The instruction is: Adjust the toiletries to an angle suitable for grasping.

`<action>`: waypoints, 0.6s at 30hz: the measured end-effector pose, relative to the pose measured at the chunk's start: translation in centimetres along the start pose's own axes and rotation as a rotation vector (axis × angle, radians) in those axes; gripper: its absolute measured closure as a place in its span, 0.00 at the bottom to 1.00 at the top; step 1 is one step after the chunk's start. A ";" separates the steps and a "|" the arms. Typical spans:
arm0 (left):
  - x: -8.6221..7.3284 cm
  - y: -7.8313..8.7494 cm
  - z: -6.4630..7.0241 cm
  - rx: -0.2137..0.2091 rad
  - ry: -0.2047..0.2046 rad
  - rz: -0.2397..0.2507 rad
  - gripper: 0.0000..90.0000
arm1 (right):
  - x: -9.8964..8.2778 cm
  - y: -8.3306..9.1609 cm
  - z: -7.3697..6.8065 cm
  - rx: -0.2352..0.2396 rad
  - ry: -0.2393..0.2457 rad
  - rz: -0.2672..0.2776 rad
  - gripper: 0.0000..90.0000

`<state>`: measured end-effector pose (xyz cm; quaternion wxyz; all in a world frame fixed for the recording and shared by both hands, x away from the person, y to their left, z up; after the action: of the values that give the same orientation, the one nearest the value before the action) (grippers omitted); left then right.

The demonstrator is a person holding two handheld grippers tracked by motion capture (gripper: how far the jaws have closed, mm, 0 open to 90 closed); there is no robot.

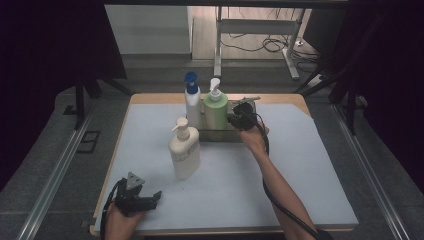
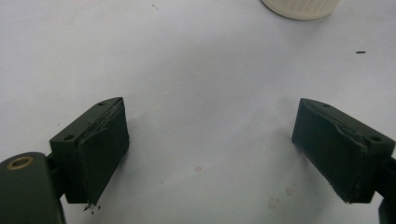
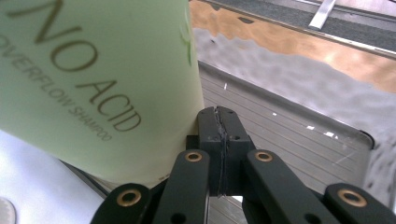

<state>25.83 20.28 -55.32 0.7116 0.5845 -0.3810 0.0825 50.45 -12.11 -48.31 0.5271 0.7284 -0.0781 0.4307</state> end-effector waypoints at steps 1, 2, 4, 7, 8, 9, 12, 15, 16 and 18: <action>0.0 0.0 0.0 0.000 0.000 0.000 0.12 | 0.0 -0.1 -0.1 0.001 0.002 0.000 0.99; 0.0 0.0 0.0 0.000 0.000 0.000 0.12 | 0.0 -0.2 -0.2 0.002 0.003 -0.003 0.99; 0.0 0.0 0.0 0.000 0.000 0.000 0.12 | 0.0 -0.3 -0.4 0.006 0.004 -0.002 0.99; 0.0 0.0 0.0 0.000 0.000 0.000 0.12 | 0.0 -0.4 -0.7 0.010 0.012 -0.005 0.99; 0.0 0.0 0.0 0.000 0.000 0.000 0.12 | 0.0 -0.4 -0.7 0.009 0.015 -0.008 0.99; 0.0 0.0 0.0 0.000 0.000 0.000 0.12 | 0.0 -0.5 -0.8 0.008 0.014 -0.008 0.99; 0.0 0.0 0.0 0.000 0.000 0.000 0.12 | 0.0 -0.5 -0.9 0.004 0.016 -0.008 0.99; 0.0 0.0 0.0 0.000 0.000 0.000 0.12 | 0.0 -0.5 -0.9 0.005 0.013 -0.011 0.99; 0.0 0.0 0.0 0.000 0.000 0.000 0.12 | 0.0 -0.5 -1.0 0.002 0.014 -0.008 0.99; 0.0 0.0 0.0 0.000 0.000 -0.001 0.12 | 0.1 -0.5 -1.0 -0.003 0.015 -0.009 0.99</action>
<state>25.83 20.29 -55.32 0.7116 0.5846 -0.3809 0.0822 50.24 -11.01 -48.56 0.5307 0.7247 -0.0712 0.4337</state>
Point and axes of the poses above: each handheld gripper's, and its own axes: y roughly backward along the jaws, x roughly out of its top, z roughly to its right, the point moved 4 cm from there along -y, roughly forward along the jaws, and after that the axes turned 3 degrees about -z, right-handed, at the moved point
